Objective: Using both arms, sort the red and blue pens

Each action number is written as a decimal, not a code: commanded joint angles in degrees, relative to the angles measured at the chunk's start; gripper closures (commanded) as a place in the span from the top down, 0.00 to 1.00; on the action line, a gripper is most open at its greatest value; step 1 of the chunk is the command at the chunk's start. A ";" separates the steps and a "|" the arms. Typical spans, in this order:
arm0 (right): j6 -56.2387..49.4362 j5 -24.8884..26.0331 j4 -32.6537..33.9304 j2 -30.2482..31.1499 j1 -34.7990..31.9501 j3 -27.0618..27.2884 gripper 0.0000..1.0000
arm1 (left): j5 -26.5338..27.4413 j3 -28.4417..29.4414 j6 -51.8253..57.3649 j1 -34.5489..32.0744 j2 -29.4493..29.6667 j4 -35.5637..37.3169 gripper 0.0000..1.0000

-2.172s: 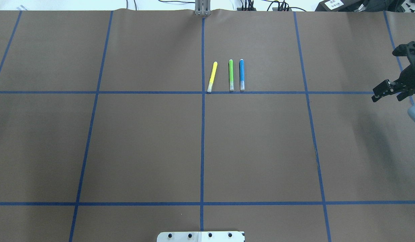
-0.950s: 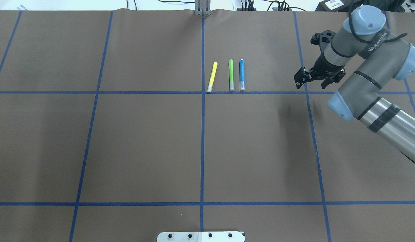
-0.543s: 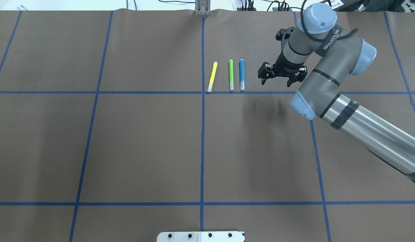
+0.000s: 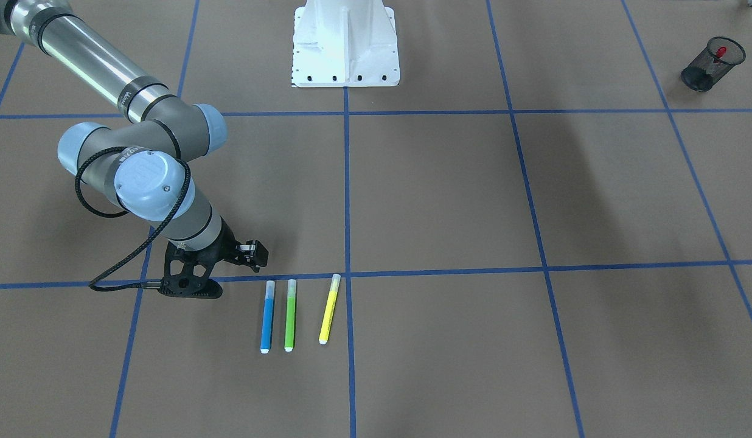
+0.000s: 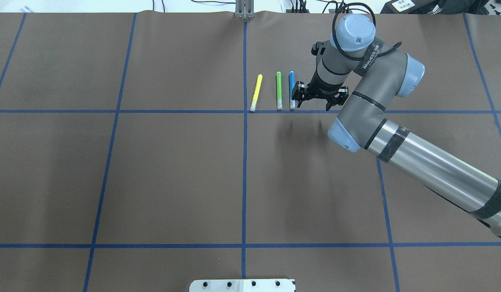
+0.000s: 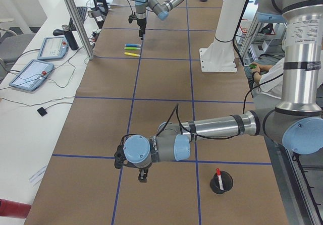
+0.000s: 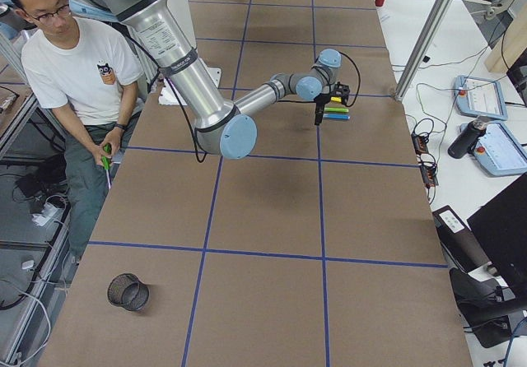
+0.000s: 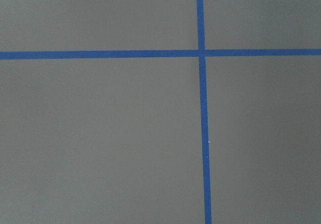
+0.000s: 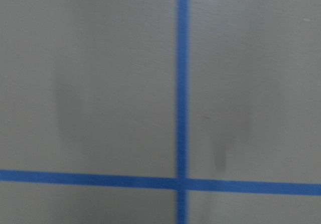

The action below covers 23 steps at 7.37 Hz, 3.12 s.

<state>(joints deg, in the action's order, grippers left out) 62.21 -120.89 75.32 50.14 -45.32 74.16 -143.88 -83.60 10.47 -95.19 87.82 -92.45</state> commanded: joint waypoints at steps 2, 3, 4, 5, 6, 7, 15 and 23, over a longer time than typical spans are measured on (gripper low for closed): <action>2.57 0.74 -4.83 -4.08 0.68 -7.27 0.85 | 0.00 0.19 -0.01 0.09 0.07 -0.10 1.00; 2.48 2.22 -4.48 -6.61 1.29 -9.71 0.81 | 0.00 0.19 -0.01 0.00 0.07 -0.10 1.00; 2.05 3.11 -4.83 -6.98 1.90 -11.04 0.77 | 0.00 0.19 -0.01 0.00 0.07 -0.10 1.00; 2.04 3.11 -4.83 -7.07 1.99 -11.06 0.63 | 0.00 0.28 -0.01 0.00 0.16 -0.10 1.00; 2.04 3.20 -4.83 -6.98 1.99 -11.06 0.43 | 0.00 0.28 -0.01 0.00 0.16 -0.10 1.00; 1.95 3.20 -4.74 -7.24 2.08 -11.14 0.14 | 0.00 0.28 -0.01 0.00 0.16 -0.10 1.00; 1.25 -7.76 -1.40 1.15 -6.42 -0.98 0.00 | 0.00 0.54 -0.01 0.00 0.34 -0.01 1.00; -47.02 -12.97 3.13 30.52 -31.11 2.91 0.00 | 0.00 0.28 -0.10 0.00 0.42 -0.01 1.00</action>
<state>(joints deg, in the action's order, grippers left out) 25.54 -134.70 75.61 76.88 -72.74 77.33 -143.88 -83.26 10.37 -95.16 88.24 -92.47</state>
